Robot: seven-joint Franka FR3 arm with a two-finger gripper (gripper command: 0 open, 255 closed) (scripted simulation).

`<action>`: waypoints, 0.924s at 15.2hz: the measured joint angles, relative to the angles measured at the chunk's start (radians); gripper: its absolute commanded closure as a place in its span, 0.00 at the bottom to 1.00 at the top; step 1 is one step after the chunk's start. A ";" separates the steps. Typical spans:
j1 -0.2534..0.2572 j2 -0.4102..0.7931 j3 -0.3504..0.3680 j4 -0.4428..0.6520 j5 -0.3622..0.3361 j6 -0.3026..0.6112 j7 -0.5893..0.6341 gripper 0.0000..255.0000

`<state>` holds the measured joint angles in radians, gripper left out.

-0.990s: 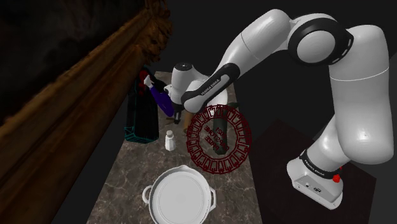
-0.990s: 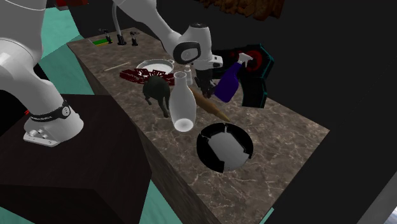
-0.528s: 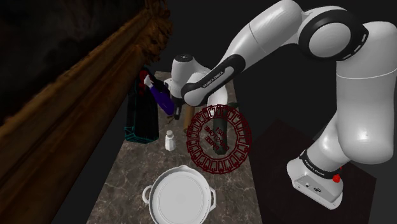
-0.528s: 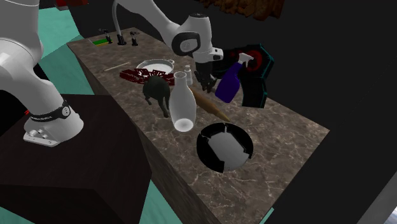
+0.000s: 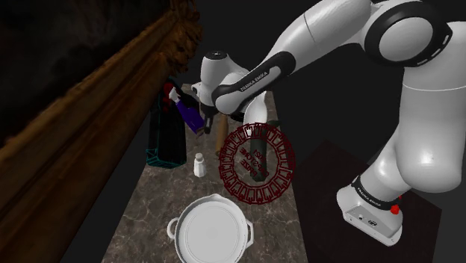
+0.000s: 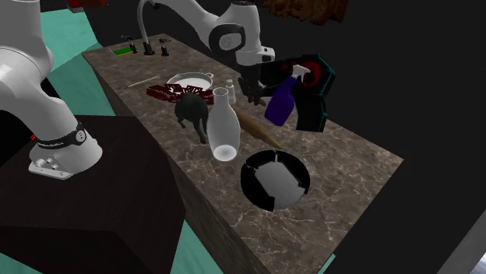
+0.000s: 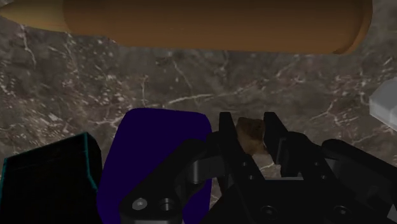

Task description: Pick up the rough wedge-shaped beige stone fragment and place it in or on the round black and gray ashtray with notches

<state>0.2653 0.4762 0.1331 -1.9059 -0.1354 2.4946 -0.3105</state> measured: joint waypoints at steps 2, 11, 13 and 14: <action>-0.001 -0.018 0.003 0.001 0.004 -0.019 -0.002 1.00; -0.135 -0.072 -0.011 -0.059 0.051 -0.009 -0.178 1.00; -0.169 -0.075 -0.017 -0.064 0.062 -0.006 -0.225 1.00; -0.186 -0.076 -0.019 -0.056 0.068 -0.014 -0.250 1.00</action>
<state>0.0791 0.4003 0.1141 -1.9622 -0.0672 2.4802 -0.5602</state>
